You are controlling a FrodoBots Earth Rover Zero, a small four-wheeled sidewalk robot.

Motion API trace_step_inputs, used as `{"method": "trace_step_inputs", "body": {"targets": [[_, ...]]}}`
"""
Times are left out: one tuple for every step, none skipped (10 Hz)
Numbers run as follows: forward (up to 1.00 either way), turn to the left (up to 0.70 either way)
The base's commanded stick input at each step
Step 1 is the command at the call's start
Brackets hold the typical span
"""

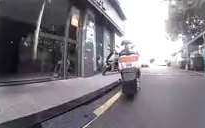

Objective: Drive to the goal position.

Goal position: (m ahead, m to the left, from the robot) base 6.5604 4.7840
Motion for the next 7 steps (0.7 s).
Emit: {"method": "trace_step_inputs", "body": {"targets": [[0.45,0.27],[0.45,0.27],[0.45,0.27],[0.36,0.31],[0.00,0.45],[0.00,0.45],[0.00,0.45]]}}
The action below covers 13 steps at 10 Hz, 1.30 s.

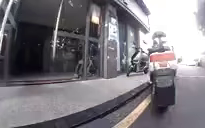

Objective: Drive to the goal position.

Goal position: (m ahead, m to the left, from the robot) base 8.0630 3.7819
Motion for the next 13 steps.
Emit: {"method": "trace_step_inputs", "body": {"targets": [[0.00,0.45],[0.00,0.45],[0.00,0.45],[0.00,0.45],[0.00,0.45],[0.00,0.45],[0.00,0.45],[0.00,0.45],[0.00,0.36],[0.00,0.16],[0.00,0.01],[0.00,0.02],[0.14,0.01]]}}
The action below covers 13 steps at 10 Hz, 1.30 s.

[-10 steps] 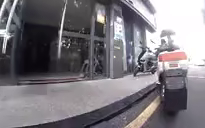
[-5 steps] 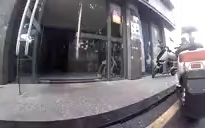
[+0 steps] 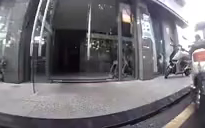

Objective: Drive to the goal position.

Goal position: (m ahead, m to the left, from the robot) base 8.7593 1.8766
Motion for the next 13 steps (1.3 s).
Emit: {"method": "trace_step_inputs", "body": {"targets": [[0.38,0.00],[0.45,0.00],[0.45,0.00],[0.45,0.00],[0.45,0.00],[0.45,0.00],[0.45,0.00],[0.45,0.01],[0.45,0.05],[0.45,0.27],[0.45,0.27],[0.45,0.27],[0.45,0.27]]}}
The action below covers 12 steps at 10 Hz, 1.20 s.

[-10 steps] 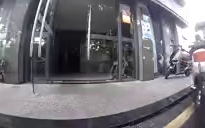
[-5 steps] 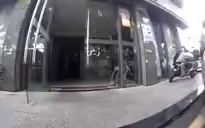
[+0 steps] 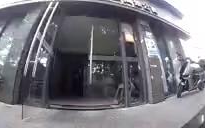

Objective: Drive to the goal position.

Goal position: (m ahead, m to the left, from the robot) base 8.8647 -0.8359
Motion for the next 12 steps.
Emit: {"method": "trace_step_inputs", "body": {"targets": [[0.45,0.27],[0.45,0.27],[0.45,0.21],[0.45,0.00],[0.45,0.00],[0.45,0.00],[0.45,0.00],[0.45,0.00],[0.45,0.00],[0.45,0.00],[0.45,0.00],[0.45,0.02]]}}
